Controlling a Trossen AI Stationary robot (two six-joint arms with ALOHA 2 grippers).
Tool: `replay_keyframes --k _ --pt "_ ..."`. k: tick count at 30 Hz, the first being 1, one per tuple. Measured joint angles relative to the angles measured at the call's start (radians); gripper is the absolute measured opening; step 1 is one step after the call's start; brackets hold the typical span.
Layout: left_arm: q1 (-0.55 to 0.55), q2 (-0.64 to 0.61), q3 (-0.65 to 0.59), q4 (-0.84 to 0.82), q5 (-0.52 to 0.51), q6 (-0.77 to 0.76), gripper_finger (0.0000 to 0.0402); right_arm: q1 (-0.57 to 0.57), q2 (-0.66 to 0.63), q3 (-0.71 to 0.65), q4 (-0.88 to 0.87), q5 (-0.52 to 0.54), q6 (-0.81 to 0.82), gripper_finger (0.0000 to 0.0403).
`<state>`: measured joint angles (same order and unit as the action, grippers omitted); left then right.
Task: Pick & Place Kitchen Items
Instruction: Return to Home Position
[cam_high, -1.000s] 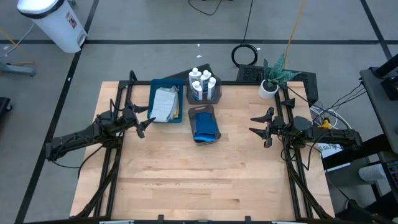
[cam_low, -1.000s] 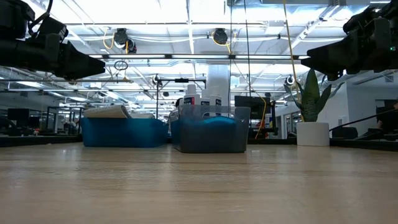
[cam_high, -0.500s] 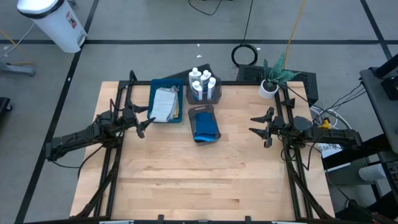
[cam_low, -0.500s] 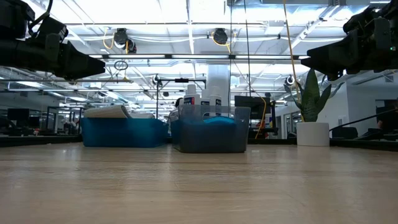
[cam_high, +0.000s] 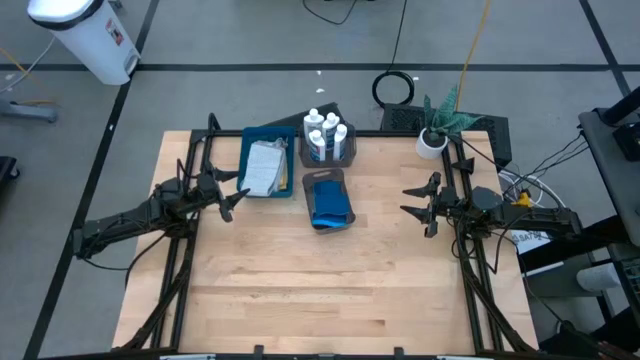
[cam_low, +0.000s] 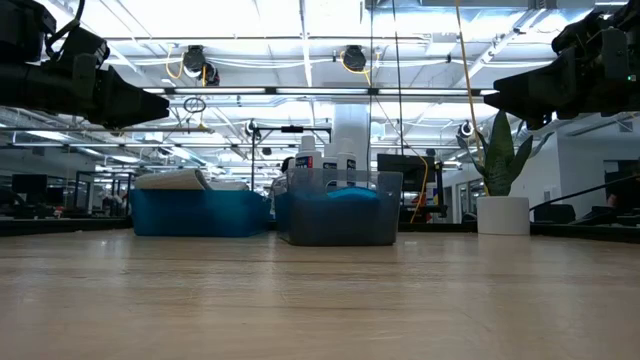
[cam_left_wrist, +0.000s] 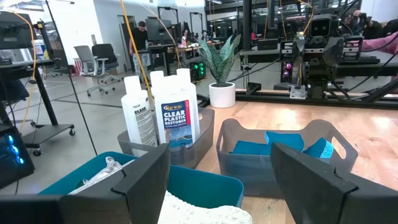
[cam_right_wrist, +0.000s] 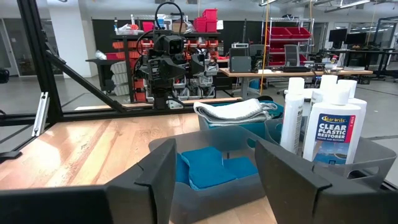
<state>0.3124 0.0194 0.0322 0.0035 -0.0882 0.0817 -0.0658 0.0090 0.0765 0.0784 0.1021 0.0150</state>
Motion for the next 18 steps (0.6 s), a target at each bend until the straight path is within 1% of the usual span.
replay_keyframes --k 18 --pt "0.0 0.0 0.0 0.0 0.0 0.0 0.0283 0.0 0.0 0.0 0.0 0.0 0.0 0.0193"
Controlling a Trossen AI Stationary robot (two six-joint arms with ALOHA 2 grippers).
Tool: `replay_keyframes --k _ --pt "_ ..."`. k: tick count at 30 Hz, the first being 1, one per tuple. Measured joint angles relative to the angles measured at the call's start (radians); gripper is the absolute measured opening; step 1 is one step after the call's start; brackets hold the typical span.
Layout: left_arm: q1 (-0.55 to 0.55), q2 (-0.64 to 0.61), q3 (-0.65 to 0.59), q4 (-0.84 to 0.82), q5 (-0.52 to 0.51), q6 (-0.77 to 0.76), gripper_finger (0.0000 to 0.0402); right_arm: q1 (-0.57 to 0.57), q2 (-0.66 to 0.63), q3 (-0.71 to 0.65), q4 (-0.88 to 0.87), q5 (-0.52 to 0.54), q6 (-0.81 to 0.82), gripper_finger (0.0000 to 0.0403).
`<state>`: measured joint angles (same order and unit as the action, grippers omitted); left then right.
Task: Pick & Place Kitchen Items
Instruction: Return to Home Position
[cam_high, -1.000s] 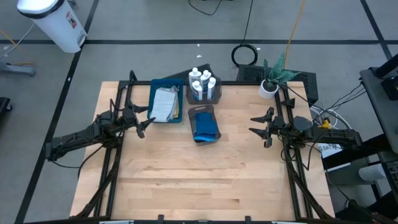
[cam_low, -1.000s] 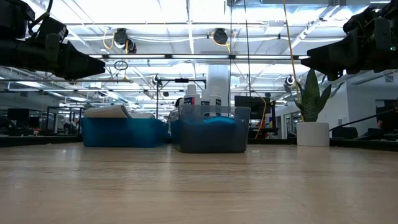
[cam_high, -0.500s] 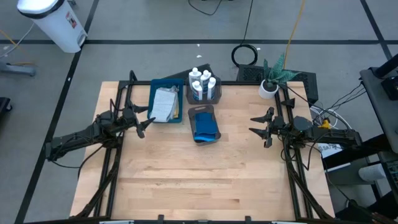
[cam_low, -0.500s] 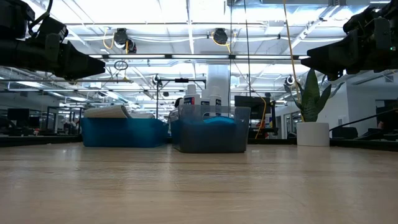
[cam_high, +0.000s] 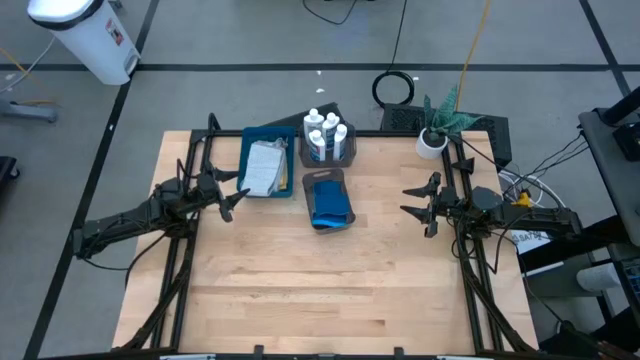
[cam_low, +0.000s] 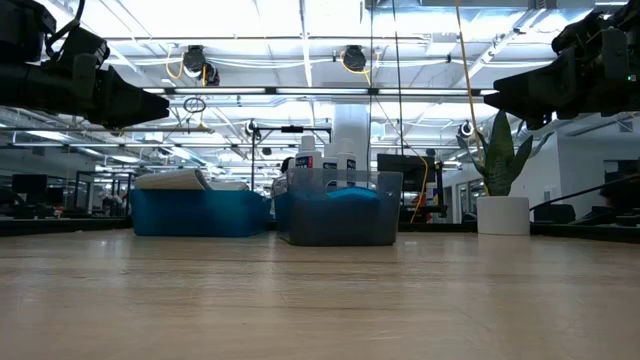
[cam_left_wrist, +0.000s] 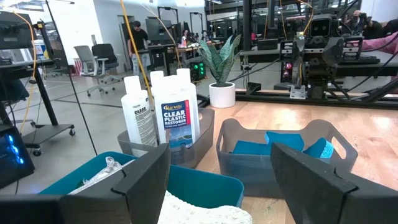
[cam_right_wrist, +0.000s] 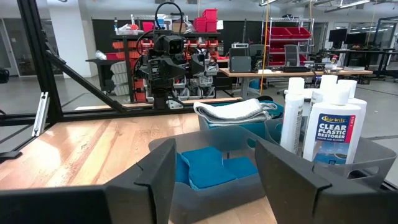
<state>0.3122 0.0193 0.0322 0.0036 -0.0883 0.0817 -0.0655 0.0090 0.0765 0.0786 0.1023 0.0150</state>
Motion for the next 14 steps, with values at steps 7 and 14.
replay_keyframes --k 7,14 --pt "0.0 0.0 0.0 0.0 0.0 0.0 0.0283 0.0 0.0 0.0 0.0 0.0 0.0 0.019" --pt "0.0 0.0 0.0 0.0 0.0 0.0 0.0283 0.0 0.0 0.0 0.0 0.0 0.0 0.0194"
